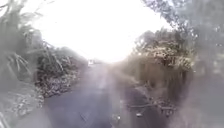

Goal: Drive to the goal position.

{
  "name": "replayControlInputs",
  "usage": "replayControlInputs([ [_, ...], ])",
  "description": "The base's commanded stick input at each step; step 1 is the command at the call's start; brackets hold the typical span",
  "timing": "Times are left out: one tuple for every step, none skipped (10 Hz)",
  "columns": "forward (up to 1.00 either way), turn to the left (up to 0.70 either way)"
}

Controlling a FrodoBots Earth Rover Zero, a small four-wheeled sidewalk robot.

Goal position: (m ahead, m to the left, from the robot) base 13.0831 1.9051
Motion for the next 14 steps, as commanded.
replayControlInputs([
  [1.0,0.0],
  [1.0,0.0],
  [1.0,0.0],
  [1.0,0.0],
  [1.0,0.0],
  [1.0,0.0],
  [1.0,0.0],
  [1.0,0.0],
  [1.0,0.0],
  [1.0,0.0],
  [1.0,0.0],
  [1.0,0.0],
  [1.0,0.0],
  [1.0,0.0],
])
